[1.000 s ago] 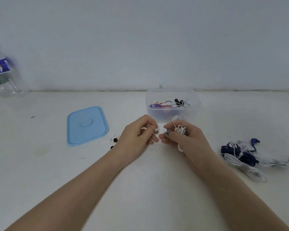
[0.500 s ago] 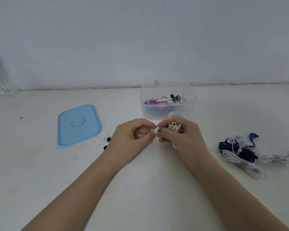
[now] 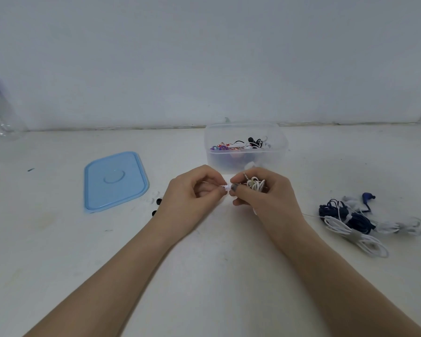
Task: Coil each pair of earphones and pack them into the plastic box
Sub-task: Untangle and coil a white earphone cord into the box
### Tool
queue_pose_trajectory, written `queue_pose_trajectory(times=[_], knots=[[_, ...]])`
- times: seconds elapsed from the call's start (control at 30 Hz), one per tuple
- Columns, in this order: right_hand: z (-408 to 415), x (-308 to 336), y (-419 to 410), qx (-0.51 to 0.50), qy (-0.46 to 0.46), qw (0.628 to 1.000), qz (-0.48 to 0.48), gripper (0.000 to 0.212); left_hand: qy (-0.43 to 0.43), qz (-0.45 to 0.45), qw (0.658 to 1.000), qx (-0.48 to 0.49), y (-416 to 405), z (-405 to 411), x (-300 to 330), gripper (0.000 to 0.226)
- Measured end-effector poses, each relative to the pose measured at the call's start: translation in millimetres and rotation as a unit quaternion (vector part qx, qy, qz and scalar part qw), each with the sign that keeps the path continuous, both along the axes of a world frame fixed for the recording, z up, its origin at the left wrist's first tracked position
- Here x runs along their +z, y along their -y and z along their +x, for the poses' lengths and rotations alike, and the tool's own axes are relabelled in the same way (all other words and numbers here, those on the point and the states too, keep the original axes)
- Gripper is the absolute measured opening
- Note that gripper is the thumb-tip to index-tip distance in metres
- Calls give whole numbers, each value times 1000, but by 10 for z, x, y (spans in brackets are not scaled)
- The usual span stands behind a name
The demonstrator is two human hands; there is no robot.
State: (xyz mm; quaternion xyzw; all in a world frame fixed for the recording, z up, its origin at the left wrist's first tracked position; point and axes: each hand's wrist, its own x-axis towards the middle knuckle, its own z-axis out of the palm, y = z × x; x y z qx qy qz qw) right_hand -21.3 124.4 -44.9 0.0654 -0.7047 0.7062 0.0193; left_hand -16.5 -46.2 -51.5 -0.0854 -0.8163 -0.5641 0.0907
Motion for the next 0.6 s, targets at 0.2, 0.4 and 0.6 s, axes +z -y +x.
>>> queue_pose_trajectory(times=[0.2,0.4,0.6], knots=[[8,9,1,0,-3,1000,-7,11,-3,10,1000,-6,-19,30,37,10],[-9,-11,4,-8,0,1000,-6,11,-17,-2,1000,6,-16,38,35,20],[-12,4,-2,-9,6,1000,-28,11,-43,-3,999,-4,-29,57,41,22]])
